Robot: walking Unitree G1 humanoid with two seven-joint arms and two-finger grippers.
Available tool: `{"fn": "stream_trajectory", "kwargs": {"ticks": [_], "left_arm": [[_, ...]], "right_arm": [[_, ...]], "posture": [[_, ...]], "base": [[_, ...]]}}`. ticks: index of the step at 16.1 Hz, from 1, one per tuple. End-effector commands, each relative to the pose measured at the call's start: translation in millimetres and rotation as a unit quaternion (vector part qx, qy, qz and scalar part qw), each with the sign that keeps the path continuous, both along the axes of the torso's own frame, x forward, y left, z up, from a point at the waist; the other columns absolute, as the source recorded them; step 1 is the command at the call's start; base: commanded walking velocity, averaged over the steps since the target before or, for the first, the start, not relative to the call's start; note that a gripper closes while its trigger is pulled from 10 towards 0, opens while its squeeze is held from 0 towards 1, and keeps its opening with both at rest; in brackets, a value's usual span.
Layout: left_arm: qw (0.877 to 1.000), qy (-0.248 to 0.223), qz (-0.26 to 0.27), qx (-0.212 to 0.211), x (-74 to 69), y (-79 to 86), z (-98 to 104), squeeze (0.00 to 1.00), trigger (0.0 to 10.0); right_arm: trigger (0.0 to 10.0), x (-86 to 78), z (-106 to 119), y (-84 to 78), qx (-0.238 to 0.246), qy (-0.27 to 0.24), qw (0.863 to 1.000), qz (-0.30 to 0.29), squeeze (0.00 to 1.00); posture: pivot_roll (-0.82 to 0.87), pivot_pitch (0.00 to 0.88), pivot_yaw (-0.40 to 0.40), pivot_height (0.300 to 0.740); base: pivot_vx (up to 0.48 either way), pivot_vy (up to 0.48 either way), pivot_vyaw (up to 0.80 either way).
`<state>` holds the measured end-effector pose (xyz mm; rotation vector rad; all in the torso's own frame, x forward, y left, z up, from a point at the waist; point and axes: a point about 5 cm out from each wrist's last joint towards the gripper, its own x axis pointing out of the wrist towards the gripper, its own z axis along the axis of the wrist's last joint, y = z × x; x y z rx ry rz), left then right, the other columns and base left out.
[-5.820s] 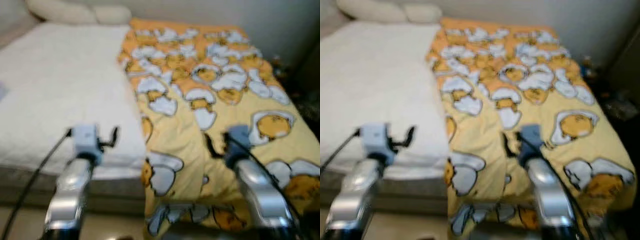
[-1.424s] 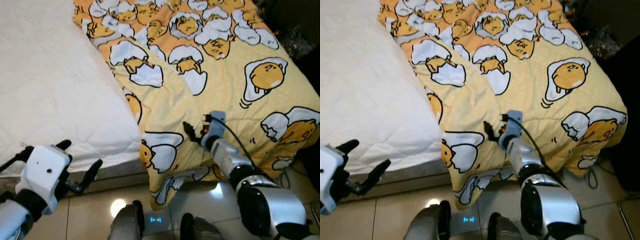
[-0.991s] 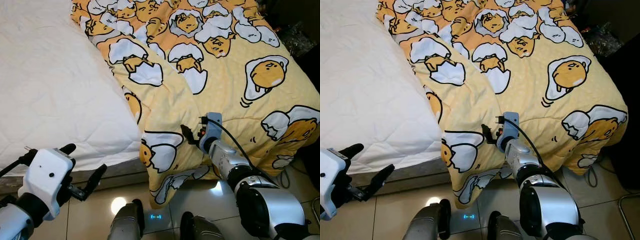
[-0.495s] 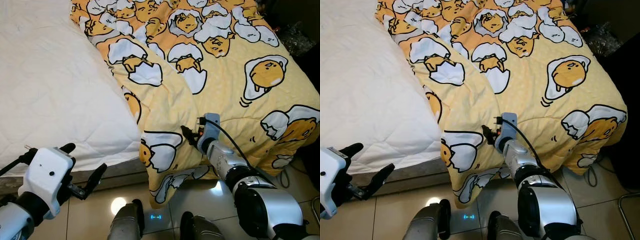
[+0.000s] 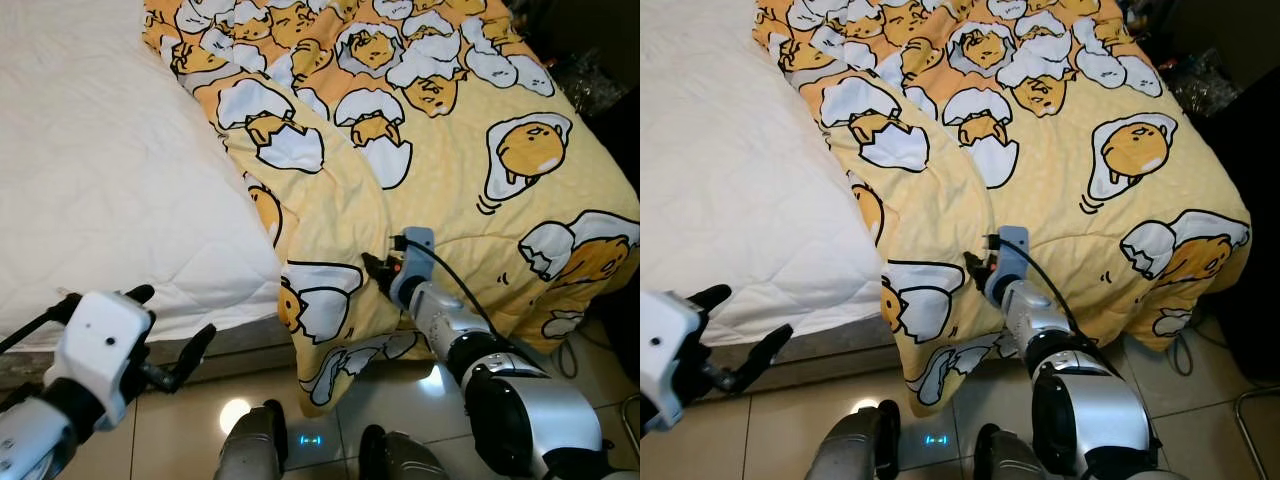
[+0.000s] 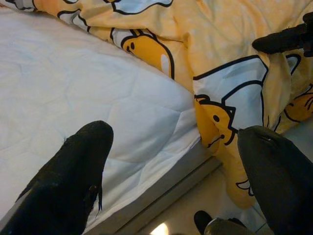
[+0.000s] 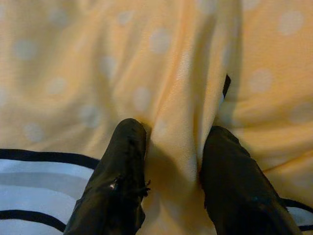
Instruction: Clean up the room
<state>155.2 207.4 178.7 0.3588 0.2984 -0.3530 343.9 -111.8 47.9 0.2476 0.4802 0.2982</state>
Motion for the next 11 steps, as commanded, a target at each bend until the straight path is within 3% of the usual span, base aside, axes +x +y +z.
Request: {"fn": "stream_trajectory", "kwargs": {"ticks": [1, 7, 8, 11], "left_arm": [[1.0, 0.002, 0.007, 0.005, 3.6, 2.0, -6, 0.0, 10.0], [1.0, -0.011, 0.019, 0.003, 24.0, 7.5, -22, 0.0, 10.0], [0.999, -0.02, 0.027, 0.002, 32.0, 12.3, -26, 0.0, 10.0], [0.999, -0.025, 0.031, 0.004, 40.8, 15.2, -31, 0.0, 10.0]], "right_arm": [[0.0, -2.0, -2, 6.7, -0.005, 0.007, 1.0, 0.024, 0.0], [0.0, 0.8, 6, 23.3, -0.021, -0.017, 0.997, 0.075, 0.0], [0.0, 1.6, 11, 35.4, -0.039, -0.035, 0.992, 0.112, 0.0], [0.0, -1.7, 13, 53.1, -0.058, -0.049, 0.983, 0.167, 0.0]], "posture": [[0.32, 0.155, -0.041, 0.74], [0.27, 0.037, -0.072, 0.74], [0.24, 0.0, -0.072, 0.74], [0.21, 0.0, -0.071, 0.74]], "base": [[0.0, 0.0, 0.0], [0.0, 0.0, 0.0], [0.0, 0.0, 0.0], [0.0, 0.0, 0.0]]}}
